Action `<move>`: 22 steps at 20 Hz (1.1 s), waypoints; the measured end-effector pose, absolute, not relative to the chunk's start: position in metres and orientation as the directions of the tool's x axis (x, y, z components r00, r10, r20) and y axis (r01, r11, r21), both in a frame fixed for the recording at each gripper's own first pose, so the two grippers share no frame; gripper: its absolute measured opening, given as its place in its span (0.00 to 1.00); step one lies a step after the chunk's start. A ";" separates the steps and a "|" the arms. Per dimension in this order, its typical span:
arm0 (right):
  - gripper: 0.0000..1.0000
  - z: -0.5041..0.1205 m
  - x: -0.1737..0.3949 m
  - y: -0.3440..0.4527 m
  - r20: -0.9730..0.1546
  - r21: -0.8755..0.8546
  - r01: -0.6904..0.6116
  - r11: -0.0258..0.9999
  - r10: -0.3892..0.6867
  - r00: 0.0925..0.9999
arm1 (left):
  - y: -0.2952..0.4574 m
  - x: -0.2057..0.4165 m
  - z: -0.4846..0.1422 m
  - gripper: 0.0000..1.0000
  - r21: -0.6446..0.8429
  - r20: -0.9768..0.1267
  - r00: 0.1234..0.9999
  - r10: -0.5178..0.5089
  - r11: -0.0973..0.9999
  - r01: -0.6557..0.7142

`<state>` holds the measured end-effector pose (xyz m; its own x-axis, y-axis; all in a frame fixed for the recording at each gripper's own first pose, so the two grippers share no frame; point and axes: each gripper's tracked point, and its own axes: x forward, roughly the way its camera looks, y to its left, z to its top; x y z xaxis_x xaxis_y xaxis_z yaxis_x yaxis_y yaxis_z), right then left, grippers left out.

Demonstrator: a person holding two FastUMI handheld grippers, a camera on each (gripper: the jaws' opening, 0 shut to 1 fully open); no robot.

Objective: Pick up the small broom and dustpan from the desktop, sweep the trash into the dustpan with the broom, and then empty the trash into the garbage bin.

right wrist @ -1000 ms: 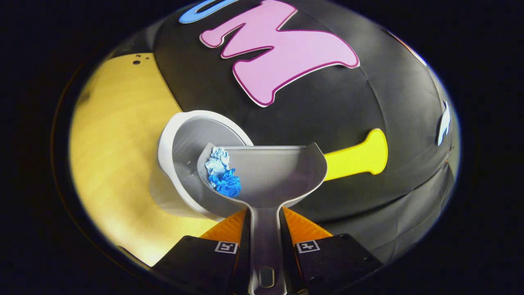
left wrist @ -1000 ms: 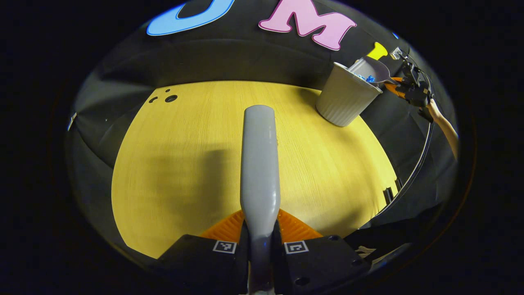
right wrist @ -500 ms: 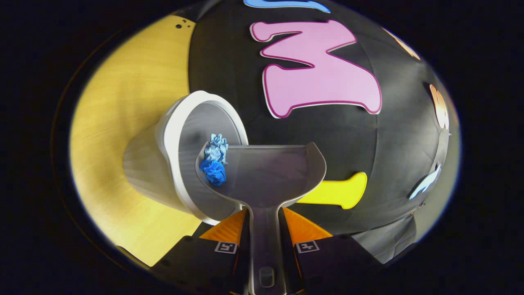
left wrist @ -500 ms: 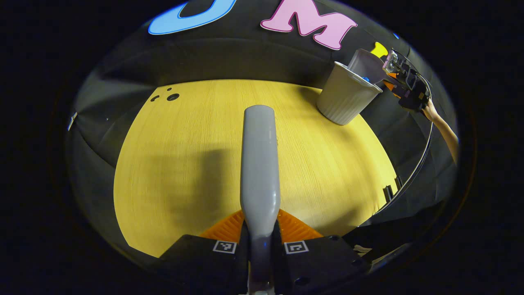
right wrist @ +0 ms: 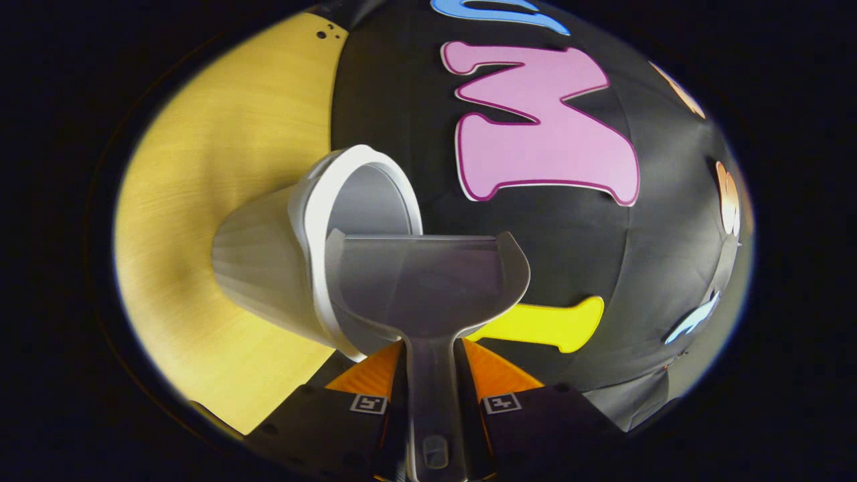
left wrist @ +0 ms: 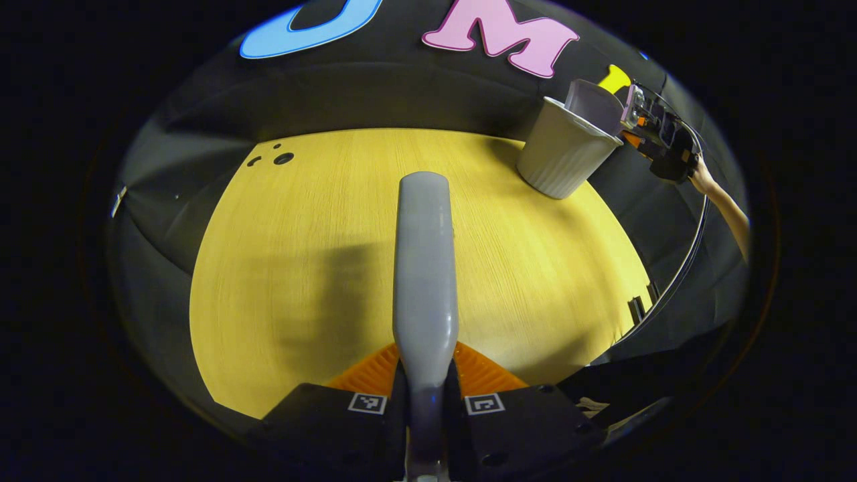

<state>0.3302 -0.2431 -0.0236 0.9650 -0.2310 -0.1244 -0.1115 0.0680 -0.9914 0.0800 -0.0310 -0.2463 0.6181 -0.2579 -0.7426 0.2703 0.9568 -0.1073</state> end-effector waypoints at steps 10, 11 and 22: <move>0.37 0.080 0.289 -0.196 -0.051 -0.821 0.062 0.567 -0.181 0.982 | -0.042 0.081 -0.230 0.28 -0.099 -0.692 0.680 -0.242 0.965 0.242; 0.37 0.087 0.282 -0.184 -0.050 -0.785 0.060 0.616 -0.160 0.986 | -0.041 0.083 -0.228 0.28 -0.101 -0.687 0.686 -0.239 0.967 0.236; 0.37 0.098 0.247 -0.118 -0.279 -0.334 -0.239 0.912 0.146 0.949 | -0.009 0.078 -0.232 0.31 -0.163 -0.634 0.757 -0.156 0.984 0.066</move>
